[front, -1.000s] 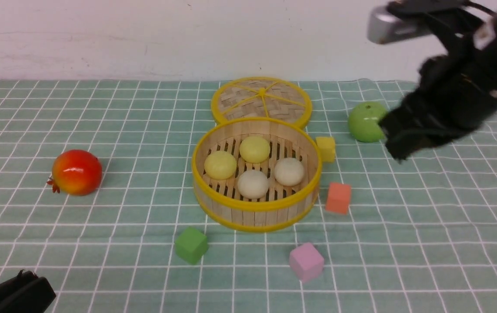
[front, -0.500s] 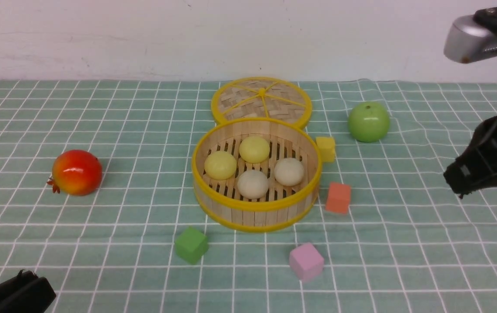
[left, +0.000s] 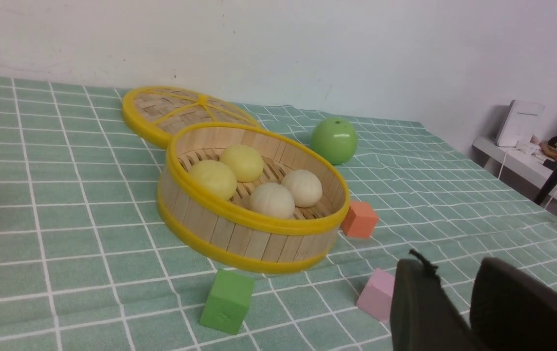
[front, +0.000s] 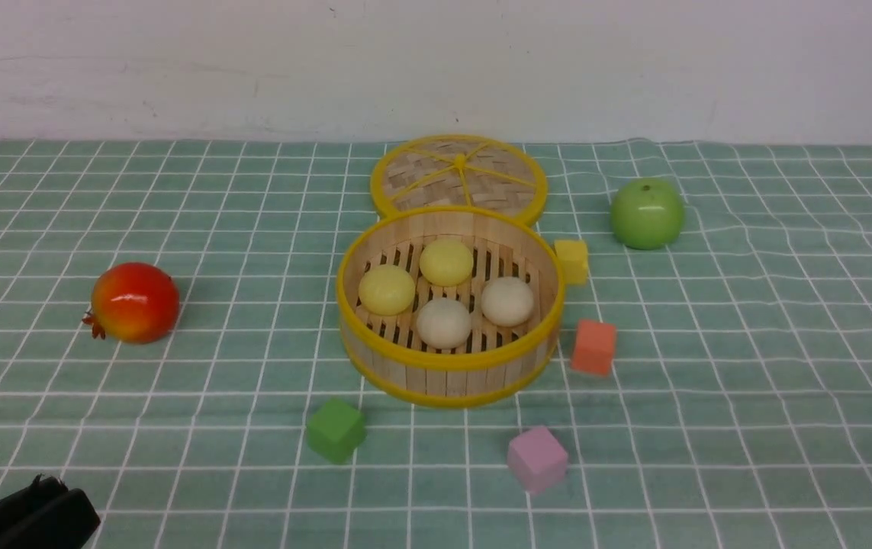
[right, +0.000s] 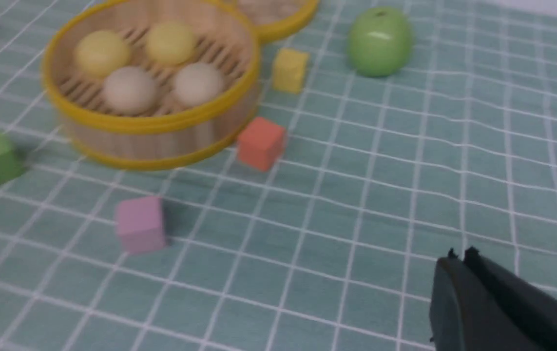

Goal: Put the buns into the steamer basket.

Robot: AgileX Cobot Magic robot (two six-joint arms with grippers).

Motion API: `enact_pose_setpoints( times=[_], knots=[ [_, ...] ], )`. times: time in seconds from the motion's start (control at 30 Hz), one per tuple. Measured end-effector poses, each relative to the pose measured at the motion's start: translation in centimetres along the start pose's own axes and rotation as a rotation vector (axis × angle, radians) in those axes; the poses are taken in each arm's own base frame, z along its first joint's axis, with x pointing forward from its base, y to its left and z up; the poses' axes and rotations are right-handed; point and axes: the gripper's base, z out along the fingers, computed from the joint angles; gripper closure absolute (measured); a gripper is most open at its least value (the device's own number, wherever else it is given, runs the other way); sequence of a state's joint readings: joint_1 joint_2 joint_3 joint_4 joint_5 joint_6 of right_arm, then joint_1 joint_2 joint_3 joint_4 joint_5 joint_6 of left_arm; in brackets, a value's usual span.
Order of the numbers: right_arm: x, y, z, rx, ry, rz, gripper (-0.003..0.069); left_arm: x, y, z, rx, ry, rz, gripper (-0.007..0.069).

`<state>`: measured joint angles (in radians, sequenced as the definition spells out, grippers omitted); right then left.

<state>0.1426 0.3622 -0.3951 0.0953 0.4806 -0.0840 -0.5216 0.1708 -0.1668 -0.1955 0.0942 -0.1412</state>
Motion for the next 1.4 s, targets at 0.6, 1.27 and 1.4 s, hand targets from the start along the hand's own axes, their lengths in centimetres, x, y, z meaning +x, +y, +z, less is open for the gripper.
enact_pose_setpoints(
  times=[0.6, 1.27, 1.4],
  knots=[
    [10.8, -0.6, 1.0, 0.092, -0.061, 0.105, 0.0669, 0.1, 0.0, 0.1, -0.002, 0.011, 0.0, 0.0441],
    [10.8, -0.6, 1.0, 0.092, -0.061, 0.105, 0.0654, 0.2, 0.0, 0.1, -0.004, 0.019, 0.004, 0.0421],
    [10.8, -0.6, 1.0, 0.092, -0.061, 0.105, 0.0648, 0.0, 0.3, 0.1, -0.027, -0.036, 0.073, 0.0421]
  ],
)
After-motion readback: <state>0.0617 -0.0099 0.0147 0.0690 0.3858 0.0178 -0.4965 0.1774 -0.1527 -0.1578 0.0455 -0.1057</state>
